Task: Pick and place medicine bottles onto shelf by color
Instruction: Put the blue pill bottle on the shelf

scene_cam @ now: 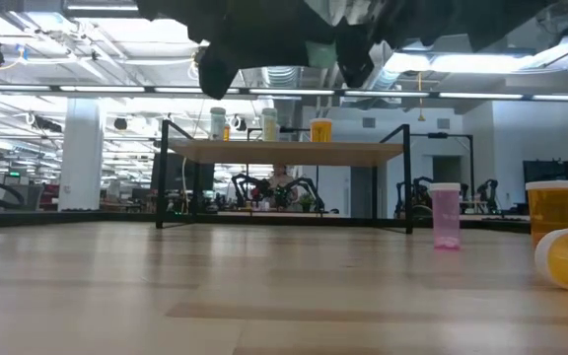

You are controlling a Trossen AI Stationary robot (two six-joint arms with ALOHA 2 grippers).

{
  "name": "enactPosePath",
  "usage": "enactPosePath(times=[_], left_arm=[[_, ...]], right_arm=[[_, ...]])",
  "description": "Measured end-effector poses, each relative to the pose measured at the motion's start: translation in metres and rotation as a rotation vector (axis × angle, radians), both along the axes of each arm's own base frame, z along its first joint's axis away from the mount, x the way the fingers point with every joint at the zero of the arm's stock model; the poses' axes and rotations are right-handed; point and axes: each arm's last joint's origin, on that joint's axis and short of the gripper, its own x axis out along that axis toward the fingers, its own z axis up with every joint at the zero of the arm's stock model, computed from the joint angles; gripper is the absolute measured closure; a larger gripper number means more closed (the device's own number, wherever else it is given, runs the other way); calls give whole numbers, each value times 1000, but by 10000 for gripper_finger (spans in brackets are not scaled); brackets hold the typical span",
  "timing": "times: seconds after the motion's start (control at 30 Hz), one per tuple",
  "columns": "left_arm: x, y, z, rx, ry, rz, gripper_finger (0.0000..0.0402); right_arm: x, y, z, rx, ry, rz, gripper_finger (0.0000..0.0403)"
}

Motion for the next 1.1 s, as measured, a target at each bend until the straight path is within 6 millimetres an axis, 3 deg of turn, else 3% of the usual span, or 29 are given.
enactPosePath(times=[0.37,0.8,1.1], left_arm=[[0,1,0,7,-7,23,317],[0,1,1,14,-10,42,317],[0,1,1,12,-17,42,309]], right_arm=[[-2,2,-1,4,24,6,158],[-2,1,0,26,25,32,280],[-3,0,2,22,15,33,283]])
